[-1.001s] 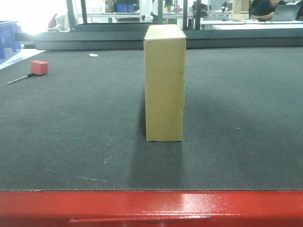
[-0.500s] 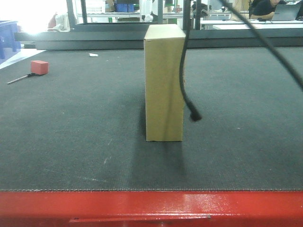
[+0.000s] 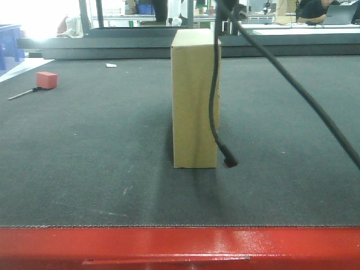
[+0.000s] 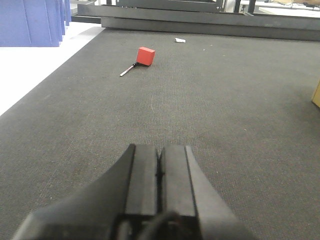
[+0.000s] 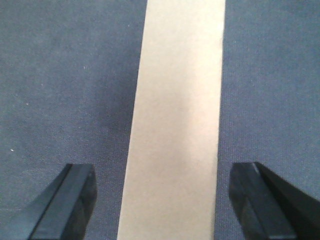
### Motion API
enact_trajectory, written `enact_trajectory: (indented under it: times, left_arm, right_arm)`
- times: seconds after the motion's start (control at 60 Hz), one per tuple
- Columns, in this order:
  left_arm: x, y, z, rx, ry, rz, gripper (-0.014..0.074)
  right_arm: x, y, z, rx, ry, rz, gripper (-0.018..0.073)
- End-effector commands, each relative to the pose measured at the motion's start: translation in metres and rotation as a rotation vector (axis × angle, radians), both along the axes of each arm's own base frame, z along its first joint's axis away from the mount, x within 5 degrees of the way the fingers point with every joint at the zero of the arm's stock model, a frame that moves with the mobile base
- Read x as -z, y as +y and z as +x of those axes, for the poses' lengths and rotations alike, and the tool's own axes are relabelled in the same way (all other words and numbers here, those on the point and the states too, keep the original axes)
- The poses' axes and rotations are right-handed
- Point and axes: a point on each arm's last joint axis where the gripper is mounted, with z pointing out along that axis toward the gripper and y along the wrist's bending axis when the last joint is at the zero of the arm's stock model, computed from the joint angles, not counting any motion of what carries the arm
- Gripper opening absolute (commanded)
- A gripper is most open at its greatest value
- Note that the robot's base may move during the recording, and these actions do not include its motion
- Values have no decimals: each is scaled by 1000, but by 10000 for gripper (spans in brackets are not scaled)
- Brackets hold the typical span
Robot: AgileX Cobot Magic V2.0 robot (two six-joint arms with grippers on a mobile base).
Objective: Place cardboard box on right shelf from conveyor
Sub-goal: 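Lower the open right gripper over the top of the tan box, then close the right gripper on the box and lift it off the belt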
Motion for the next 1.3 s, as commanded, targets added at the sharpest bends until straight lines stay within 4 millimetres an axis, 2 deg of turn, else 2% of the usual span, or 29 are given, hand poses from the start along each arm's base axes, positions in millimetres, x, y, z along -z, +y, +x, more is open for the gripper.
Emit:
enact_trajectory:
  times: [0.0, 0.584, 0.65, 0.717, 0.851, 0.934, 1.017, 1.284]
  left_arm:
    - [-6, 1, -1, -7, -92, -10, -116]
    - [-6, 1, -1, -7, -92, -10, -116]
    - [-6, 1, -1, -7, -92, -10, -116]
    - [-6, 1, -1, -7, -92, -10, -116]
    - [-6, 1, -1, -7, -92, -10, -116]
    - [-6, 1, -1, -7, -92, -10, -116]
    - [-6, 1, -1, -7, -92, -10, -116]
    - [-6, 1, -1, -7, -92, -10, -116]
  right_arm:
    - [-32, -10, -2, 3, -120, 38, 634]
    - [4, -9, 20, 38, -20, 17, 631]
    - [7, -9, 21, 40, -8, 21, 593]
    - [9, -10, 22, 42, 0, 25, 517]
    - [8, -12, 23, 30, -6, 29, 289]
    - [5, -15, 24, 33, -11, 53, 185]
    - [1, -20, 25, 23, -20, 53, 151]
    - [-28, -48, 16, -77, -106, -14, 151]
